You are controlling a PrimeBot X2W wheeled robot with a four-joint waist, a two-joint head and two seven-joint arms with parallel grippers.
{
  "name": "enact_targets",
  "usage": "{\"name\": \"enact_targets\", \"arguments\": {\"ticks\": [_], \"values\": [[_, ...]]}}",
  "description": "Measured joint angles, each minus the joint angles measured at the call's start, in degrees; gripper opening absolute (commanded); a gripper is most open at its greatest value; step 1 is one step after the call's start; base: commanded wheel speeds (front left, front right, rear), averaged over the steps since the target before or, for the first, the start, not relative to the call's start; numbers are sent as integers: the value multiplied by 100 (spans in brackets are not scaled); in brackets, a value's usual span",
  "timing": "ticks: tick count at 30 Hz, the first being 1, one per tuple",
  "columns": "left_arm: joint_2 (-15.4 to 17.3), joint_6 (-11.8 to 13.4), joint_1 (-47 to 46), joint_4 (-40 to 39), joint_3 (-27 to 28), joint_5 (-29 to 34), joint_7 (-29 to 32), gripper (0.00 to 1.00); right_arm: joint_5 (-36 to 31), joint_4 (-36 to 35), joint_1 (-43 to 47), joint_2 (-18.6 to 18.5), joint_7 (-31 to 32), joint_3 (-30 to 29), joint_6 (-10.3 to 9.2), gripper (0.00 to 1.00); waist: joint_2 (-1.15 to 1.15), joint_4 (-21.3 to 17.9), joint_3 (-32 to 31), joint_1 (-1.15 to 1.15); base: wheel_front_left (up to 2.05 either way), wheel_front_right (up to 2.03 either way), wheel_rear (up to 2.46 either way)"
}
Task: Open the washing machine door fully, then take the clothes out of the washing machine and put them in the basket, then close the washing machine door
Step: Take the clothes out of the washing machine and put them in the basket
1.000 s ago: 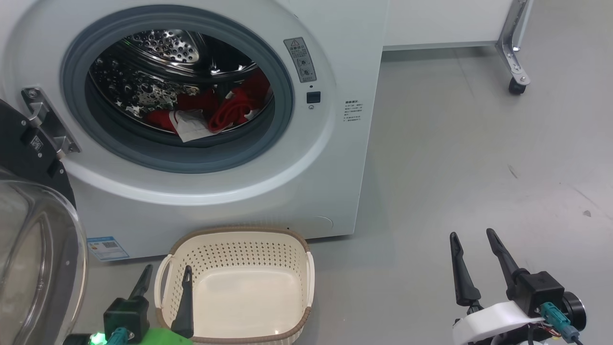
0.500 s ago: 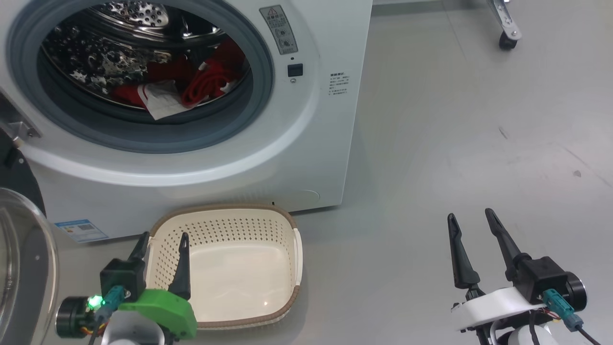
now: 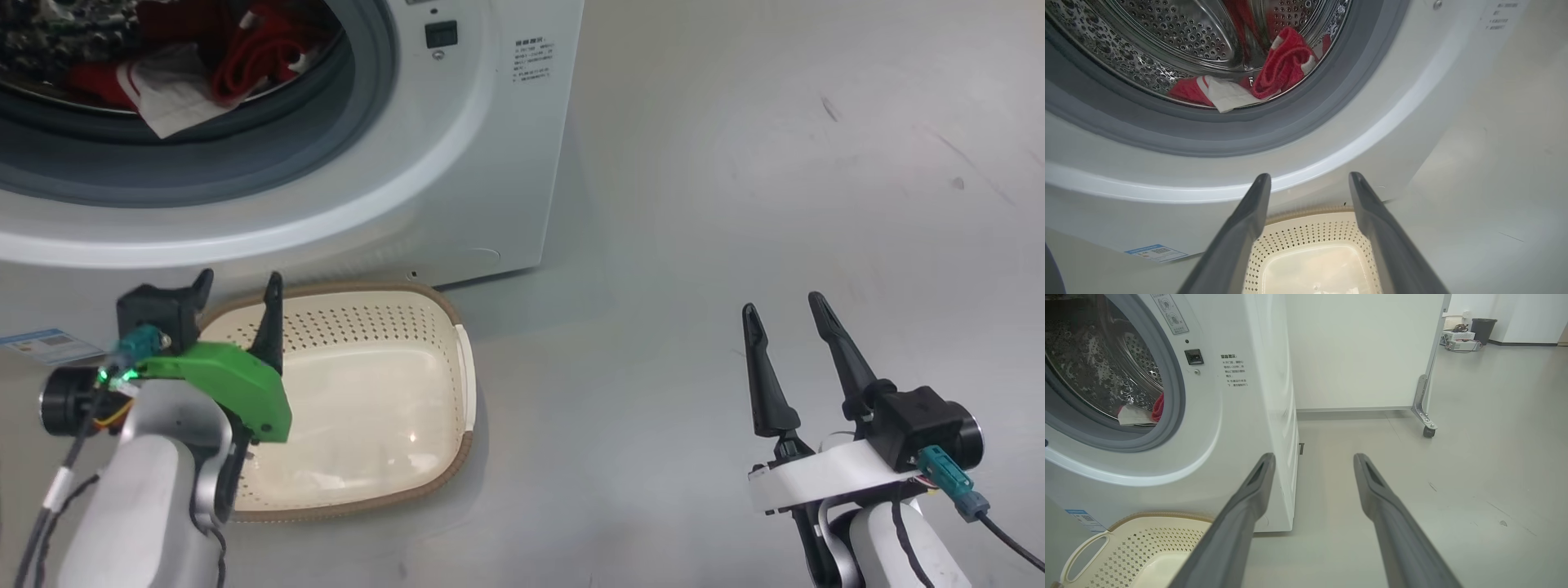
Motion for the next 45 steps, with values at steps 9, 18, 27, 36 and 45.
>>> {"name": "enact_targets", "arguments": {"ticks": [9, 18, 27, 36, 45], "values": [[548, -81, -1157, 303, 333, -43, 658, 100, 156, -19, -414, 52, 0, 162, 47, 100, 0, -401, 688, 0, 0, 0, 0], [1069, -90, -2288, 524, 505, 62, 1143, 100, 327, -70, -926, 101, 0, 223, 63, 100, 0, -907, 1331, 1, 0, 0, 0], [1490, -134, -3185, 844, 573, 266, 1423, 100, 420, -51, -1133, 123, 0, 301, 65, 100, 0, -1349, 1843, 1, 0, 0, 0], [1812, 4, -3583, 1298, 597, 633, 1480, 100, 704, -44, -1224, 127, 0, 381, 49, 100, 0, -1637, 2104, 1, 0, 0, 0], [1880, 154, -3814, 1610, 604, 794, 1390, 0, 755, -18, -1227, 131, 0, 434, 3, 100, 0, -1710, 2148, 1, 0, 0, 0]]}}
